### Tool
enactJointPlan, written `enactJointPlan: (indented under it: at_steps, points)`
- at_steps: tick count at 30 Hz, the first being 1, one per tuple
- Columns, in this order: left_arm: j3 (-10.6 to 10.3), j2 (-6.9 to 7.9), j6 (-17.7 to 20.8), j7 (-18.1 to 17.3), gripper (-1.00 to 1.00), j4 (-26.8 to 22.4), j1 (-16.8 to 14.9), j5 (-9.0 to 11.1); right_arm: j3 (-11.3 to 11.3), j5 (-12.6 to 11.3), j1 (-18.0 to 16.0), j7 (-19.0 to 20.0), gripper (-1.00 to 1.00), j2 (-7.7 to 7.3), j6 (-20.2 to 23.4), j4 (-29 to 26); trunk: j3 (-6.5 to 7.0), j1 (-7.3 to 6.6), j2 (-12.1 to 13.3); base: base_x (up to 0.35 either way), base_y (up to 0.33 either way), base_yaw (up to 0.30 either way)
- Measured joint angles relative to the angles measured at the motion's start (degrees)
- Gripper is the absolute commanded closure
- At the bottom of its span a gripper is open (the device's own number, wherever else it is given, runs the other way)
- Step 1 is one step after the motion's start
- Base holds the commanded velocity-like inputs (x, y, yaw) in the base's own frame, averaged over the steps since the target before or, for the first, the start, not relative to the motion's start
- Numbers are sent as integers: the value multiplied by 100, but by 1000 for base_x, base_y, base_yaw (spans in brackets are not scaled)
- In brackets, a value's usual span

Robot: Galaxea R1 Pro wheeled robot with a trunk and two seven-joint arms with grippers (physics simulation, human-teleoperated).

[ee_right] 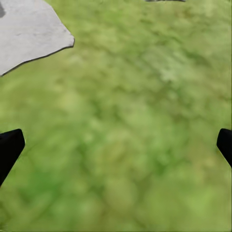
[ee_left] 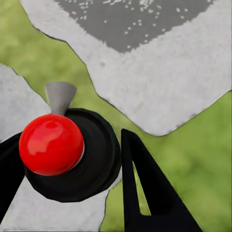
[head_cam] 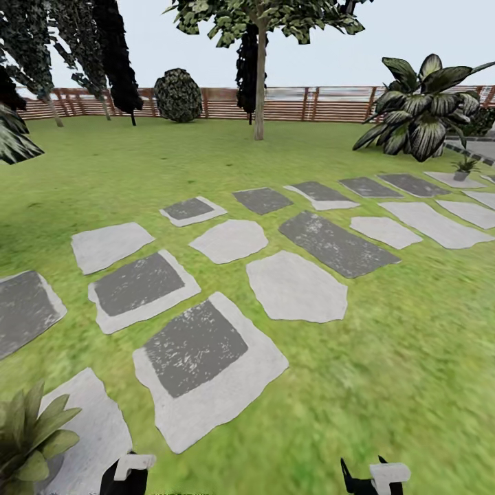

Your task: Pick up the pesticide atomizer in the garden and spray insectifuge to fully cover both potted plants in the garden.

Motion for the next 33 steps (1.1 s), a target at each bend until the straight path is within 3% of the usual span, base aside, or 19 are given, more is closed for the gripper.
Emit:
enactJointPlan:
  at_steps: [18, 33]
  points:
    - [0, 0, 0, 0, 100, 0, 2, 0, 2, 0, 0, 6, -100, 1, 0, 0, 53, 1, 0, -8, 5, 267]
    - [0, 0, 6, -13, 100, 2, 3, 0, 2, 0, 0, 3, -100, 2, -1, 10, 60, 2, 0, -238, 176, 272]
